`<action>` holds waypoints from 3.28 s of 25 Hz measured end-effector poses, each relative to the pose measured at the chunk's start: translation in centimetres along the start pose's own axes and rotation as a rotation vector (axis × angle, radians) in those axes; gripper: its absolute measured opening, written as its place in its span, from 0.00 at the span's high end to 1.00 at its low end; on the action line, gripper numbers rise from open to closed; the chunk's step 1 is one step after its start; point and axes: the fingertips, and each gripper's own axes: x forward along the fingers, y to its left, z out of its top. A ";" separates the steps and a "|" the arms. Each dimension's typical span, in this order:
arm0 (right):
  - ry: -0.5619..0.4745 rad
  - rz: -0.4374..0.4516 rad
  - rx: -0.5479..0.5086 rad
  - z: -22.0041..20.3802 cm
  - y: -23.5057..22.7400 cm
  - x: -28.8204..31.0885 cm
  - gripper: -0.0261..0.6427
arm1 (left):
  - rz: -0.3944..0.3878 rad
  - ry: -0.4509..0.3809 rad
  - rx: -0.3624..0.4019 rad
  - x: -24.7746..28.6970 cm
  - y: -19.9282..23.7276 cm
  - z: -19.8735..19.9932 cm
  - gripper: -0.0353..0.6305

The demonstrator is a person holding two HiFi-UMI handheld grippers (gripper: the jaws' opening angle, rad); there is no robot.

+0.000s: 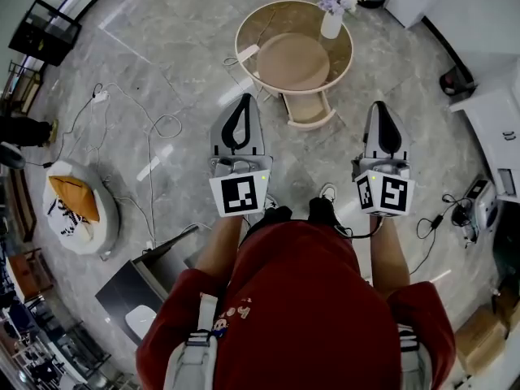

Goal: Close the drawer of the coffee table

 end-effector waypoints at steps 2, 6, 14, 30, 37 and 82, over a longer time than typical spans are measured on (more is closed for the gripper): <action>0.007 -0.018 0.023 -0.5 -1.3 0.2 0.92 | -0.004 0.001 0.009 0.6 -1.0 -0.2 0.93; 0.019 -0.031 0.054 -2.0 -2.8 1.0 0.92 | 0.000 0.010 0.009 1.6 -1.9 -1.3 0.93; 0.072 0.007 0.033 -10.9 -4.3 3.6 0.92 | 0.038 -0.118 0.018 5.1 -4.3 -6.0 0.93; 0.228 0.132 -0.028 -58.5 -1.0 2.4 0.92 | -0.011 -0.059 0.012 5.4 -17.1 -52.4 0.93; 0.207 0.142 -0.044 -76.8 -0.8 1.9 0.92 | 0.032 -0.070 -0.008 3.9 -20.5 -70.3 0.93; 0.320 0.150 0.034 -96.9 1.3 8.9 0.47 | 0.108 -0.004 -0.075 3.8 -24.3 -85.8 0.93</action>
